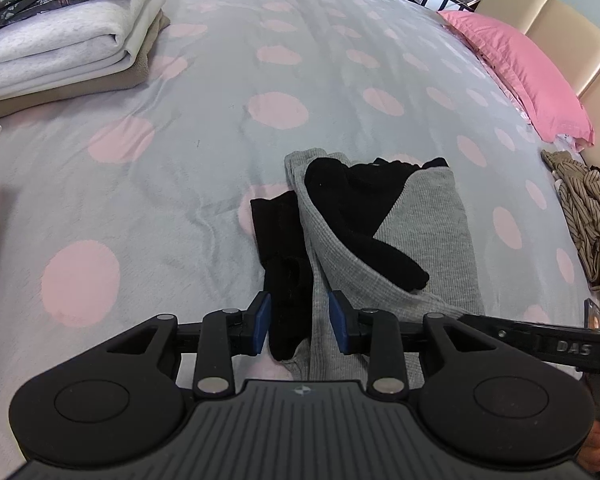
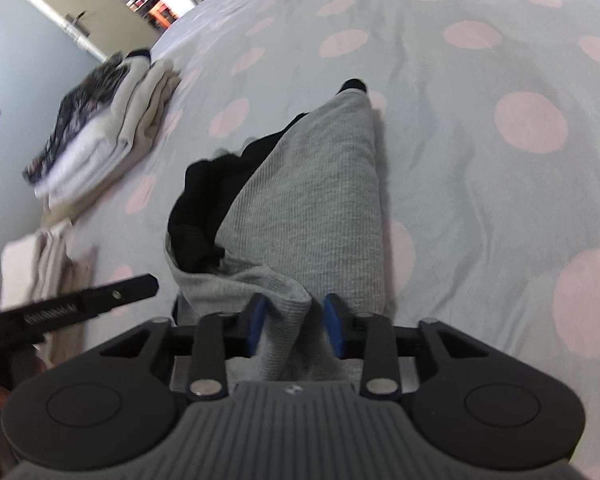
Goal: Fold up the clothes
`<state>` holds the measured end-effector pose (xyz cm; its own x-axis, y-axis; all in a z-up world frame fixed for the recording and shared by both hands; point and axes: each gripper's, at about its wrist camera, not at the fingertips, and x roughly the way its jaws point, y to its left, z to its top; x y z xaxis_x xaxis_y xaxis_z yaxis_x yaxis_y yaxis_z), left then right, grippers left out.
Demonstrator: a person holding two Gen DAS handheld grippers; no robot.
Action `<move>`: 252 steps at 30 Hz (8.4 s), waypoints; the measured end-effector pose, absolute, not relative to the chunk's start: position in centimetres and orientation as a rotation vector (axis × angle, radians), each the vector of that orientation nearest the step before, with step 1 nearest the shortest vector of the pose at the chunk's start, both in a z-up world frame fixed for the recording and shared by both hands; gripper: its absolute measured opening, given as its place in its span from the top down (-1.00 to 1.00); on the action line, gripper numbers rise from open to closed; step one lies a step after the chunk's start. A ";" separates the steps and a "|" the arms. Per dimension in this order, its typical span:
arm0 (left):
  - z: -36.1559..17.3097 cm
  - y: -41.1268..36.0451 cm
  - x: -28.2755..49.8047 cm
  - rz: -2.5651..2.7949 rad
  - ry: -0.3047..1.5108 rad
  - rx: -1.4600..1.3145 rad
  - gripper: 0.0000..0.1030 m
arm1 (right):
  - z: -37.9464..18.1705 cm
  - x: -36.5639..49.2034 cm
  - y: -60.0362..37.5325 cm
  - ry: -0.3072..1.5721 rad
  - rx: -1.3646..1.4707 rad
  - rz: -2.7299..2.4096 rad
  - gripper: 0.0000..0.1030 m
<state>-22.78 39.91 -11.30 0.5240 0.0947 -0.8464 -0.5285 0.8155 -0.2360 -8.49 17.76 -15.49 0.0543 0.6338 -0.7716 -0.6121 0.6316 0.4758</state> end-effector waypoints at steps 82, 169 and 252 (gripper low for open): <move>-13.7 38.8 -28.6 0.397 0.999 -0.695 0.12 | -17.2 -19.2 10.3 0.846 -0.535 0.859 0.91; -11.7 37.5 -26.6 0.380 0.946 -0.687 -0.23 | -12.9 -12.6 9.4 1.158 -0.210 0.945 0.15; 10.5 50.9 -49.8 1.017 0.217 -0.680 0.82 | 13.2 -26.7 54.6 0.628 -0.463 1.995 0.77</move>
<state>-49.76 50.88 10.47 0.5254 0.7100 -0.4688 -0.8395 0.3430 -0.4214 -26.67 54.63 13.23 -0.4690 0.6855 -0.5569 -0.8809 -0.4085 0.2391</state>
